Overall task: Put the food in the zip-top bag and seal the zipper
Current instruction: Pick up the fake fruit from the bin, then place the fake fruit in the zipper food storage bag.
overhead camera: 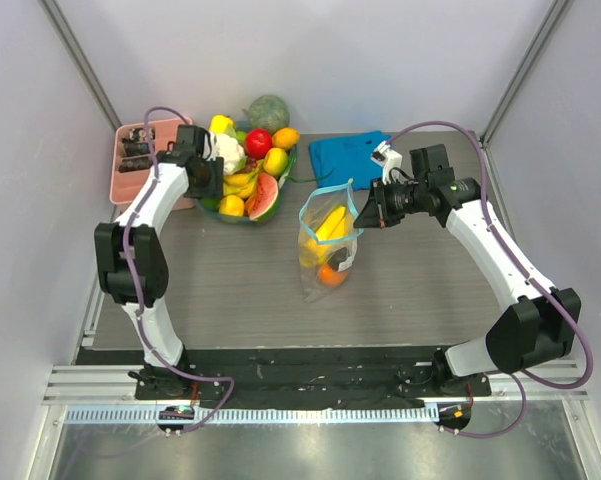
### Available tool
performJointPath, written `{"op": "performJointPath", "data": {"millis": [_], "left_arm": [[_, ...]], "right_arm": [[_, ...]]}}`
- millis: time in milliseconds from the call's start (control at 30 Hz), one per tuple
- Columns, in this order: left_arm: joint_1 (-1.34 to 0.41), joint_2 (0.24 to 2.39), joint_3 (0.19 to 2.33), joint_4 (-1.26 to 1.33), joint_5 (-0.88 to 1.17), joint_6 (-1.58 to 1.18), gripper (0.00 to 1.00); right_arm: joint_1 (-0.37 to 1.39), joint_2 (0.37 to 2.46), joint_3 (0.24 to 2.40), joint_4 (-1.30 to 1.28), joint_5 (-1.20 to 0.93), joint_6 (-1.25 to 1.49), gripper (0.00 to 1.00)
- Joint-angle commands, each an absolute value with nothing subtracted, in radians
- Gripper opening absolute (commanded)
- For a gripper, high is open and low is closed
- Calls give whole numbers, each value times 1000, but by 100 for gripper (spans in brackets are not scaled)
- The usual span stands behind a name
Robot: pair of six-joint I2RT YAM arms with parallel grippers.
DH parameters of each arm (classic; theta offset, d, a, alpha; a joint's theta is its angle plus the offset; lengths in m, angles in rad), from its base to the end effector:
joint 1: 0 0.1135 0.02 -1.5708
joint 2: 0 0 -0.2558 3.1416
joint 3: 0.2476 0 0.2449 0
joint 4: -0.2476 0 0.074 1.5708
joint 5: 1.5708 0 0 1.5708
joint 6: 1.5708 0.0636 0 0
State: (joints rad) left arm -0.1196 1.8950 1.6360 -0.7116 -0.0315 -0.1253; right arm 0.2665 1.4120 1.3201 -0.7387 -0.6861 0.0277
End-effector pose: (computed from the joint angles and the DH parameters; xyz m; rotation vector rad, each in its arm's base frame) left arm 0.4213 -0.0486 0.2397 -0.0196 2.5416 -0.0563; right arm 0.2832 0.1191 0.3131 -0.6009 2.2858 0.9603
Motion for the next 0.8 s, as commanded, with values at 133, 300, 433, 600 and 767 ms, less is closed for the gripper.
{"op": "performJointPath", "data": {"millis": [133, 300, 433, 600, 767], "left_arm": [[-213, 1547, 1712, -888, 100, -54, 32], [-388, 1506, 1877, -949, 273, -66, 31], [-501, 1555, 2043, -974, 437, -130, 28], [-617, 1624, 2056, -1011, 515, -129, 26], [-702, 1683, 2020, -1014, 514, -143, 25]], "right_arm": [[270, 1399, 1330, -727, -689, 6, 1], [270, 1397, 1333, -727, -692, 8, 1], [273, 1396, 1344, -726, -692, 14, 1], [273, 1387, 1341, -724, -690, 17, 1], [275, 1384, 1341, -715, -687, 20, 1]]}}
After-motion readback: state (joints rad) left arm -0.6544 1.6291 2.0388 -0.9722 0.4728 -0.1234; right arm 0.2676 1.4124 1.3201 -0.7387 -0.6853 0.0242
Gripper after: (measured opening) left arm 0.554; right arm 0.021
